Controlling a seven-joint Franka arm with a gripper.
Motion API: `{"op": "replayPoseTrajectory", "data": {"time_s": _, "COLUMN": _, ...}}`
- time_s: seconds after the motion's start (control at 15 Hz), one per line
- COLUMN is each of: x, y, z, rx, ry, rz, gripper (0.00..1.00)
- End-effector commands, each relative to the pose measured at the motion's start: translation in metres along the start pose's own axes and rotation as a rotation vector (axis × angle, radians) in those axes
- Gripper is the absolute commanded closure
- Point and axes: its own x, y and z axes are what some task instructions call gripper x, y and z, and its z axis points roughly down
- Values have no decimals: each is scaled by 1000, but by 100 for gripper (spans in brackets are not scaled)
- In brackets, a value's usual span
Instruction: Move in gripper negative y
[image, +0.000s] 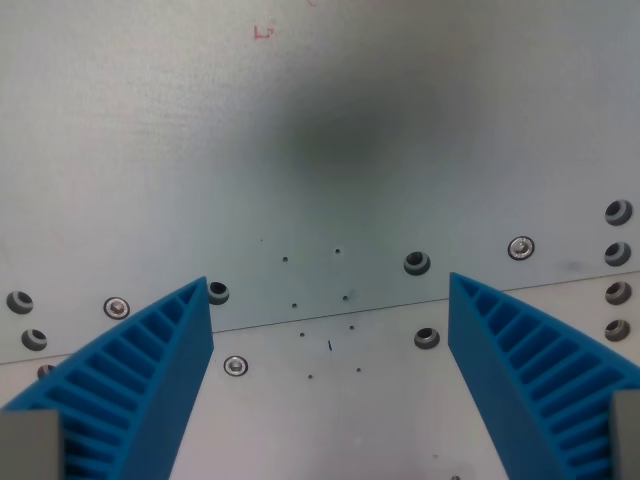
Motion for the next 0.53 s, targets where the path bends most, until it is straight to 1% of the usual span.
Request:
{"op": "replayPoseTrajectory", "data": {"time_s": 0.07, "x": 0, "y": -5, "z": -3, "rx": 0, "ry": 6, "rz": 1, "gripper": 0}}
{"op": "replayPoseTrajectory", "data": {"time_s": 0.53, "x": 0, "y": -40, "z": -3, "rx": 0, "ry": 6, "rz": 1, "gripper": 0}}
